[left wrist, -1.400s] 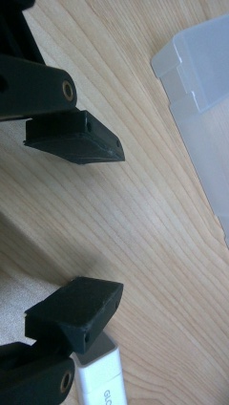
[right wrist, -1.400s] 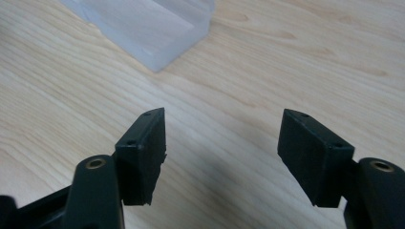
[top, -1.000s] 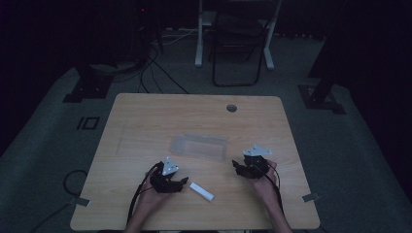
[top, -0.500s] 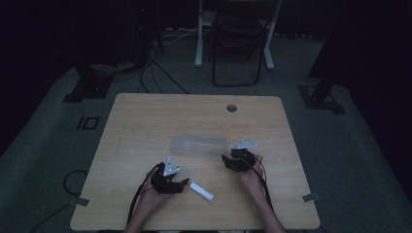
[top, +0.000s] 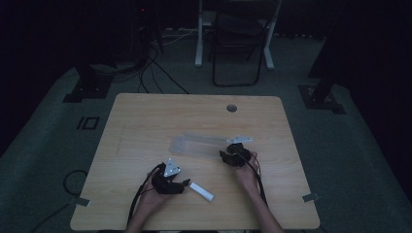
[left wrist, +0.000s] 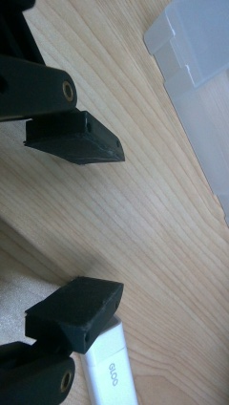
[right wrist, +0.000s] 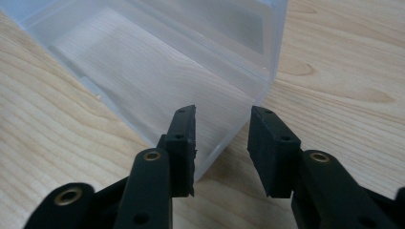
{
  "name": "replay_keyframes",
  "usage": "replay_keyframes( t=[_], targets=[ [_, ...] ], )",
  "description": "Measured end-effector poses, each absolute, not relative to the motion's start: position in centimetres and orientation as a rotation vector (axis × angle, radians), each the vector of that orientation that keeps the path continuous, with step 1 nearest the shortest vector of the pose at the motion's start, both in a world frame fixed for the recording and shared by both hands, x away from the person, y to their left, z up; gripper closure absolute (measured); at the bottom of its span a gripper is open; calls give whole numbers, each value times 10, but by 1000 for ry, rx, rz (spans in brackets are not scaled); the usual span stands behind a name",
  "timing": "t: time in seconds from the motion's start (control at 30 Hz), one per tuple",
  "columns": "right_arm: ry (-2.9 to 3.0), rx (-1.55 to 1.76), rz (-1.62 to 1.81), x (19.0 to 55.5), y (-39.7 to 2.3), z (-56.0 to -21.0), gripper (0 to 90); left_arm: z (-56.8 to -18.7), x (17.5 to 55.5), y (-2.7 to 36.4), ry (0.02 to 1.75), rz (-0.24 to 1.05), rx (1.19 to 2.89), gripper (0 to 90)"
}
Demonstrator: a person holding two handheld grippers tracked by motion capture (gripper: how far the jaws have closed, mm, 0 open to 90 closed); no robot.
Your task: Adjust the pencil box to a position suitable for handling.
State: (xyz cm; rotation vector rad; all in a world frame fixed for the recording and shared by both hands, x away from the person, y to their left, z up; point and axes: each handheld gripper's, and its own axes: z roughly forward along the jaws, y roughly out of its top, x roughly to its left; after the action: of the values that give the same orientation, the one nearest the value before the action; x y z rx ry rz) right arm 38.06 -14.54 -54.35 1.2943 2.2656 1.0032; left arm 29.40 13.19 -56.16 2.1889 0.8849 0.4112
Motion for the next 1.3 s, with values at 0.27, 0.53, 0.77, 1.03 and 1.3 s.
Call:
replay_keyframes(
  t=[0.27, 0.53, 0.77, 1.03, 1.3],
  targets=[
    [2277, 1322, 988, 388, -143, -550, 682, -562, 291, 129, 857, 402, 2190, 389],
    [2289, 1309, 989, 392, -139, -549, 756, -561, 289, 127, 829, 396, 2192, 458],
    [2298, 1299, 997, 395, -134, -549, 808, -559, 281, 120, 792, 456, 2226, 588],
    [2306, 1278, 991, 399, -127, -549, 863, -558, 277, 118, 778, 468, 2240, 618],
    [2319, 1251, 1001, 402, -115, -550, 890, -558, 274, 115, 752, 478, 2246, 638]
  ],
)
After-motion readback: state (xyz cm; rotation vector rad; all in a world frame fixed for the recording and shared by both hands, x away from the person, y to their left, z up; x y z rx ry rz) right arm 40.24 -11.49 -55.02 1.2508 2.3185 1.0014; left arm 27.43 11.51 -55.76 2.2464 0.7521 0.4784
